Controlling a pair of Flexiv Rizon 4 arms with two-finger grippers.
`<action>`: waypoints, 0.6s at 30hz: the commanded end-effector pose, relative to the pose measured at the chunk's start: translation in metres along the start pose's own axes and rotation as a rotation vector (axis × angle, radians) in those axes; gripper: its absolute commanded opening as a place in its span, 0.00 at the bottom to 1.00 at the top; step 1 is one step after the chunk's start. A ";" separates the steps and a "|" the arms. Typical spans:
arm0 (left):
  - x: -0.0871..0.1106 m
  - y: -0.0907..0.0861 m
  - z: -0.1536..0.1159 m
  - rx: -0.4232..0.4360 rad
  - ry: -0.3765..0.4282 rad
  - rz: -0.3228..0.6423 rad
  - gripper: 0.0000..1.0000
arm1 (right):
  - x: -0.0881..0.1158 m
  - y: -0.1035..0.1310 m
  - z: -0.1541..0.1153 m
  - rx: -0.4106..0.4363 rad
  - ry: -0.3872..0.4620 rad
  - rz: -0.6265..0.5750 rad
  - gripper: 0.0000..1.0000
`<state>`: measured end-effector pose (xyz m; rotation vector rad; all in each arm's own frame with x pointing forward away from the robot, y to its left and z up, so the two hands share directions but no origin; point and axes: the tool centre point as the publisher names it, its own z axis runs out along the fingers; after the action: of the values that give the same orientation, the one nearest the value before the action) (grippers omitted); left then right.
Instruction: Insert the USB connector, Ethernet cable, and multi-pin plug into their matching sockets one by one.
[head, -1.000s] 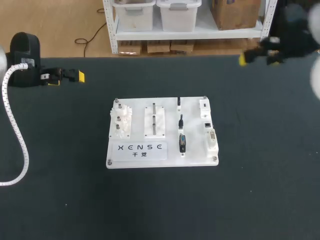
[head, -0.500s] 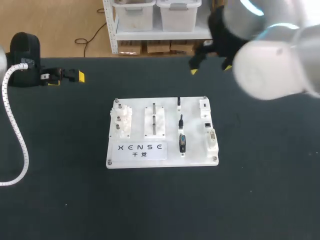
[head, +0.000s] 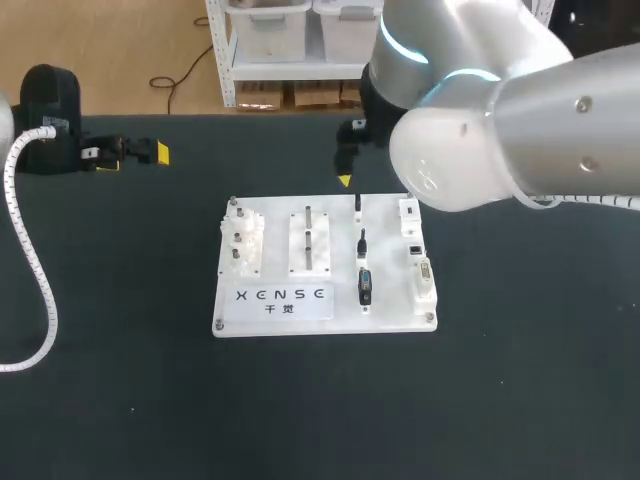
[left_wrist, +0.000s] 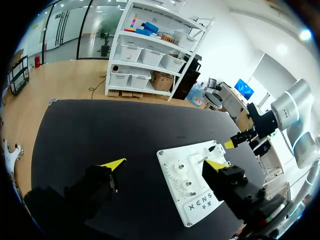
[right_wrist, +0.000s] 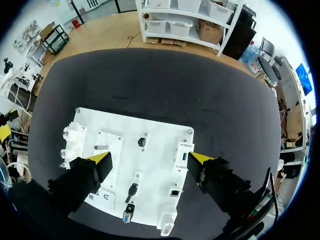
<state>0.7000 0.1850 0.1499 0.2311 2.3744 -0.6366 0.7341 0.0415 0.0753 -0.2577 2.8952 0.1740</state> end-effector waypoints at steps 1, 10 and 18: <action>0.000 0.000 0.000 0.000 0.000 0.000 1.00 | -0.008 0.004 0.014 -0.009 0.052 0.011 1.00; 0.000 0.000 0.000 0.000 0.000 0.000 1.00 | -0.003 0.015 0.033 -0.001 0.098 0.008 1.00; 0.000 0.000 0.000 0.000 0.000 0.000 1.00 | -0.003 0.015 0.033 -0.005 0.078 0.005 1.00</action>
<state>0.7000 0.1849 0.1500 0.2311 2.3744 -0.6367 0.7427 0.0626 0.0449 -0.2632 2.9748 0.1747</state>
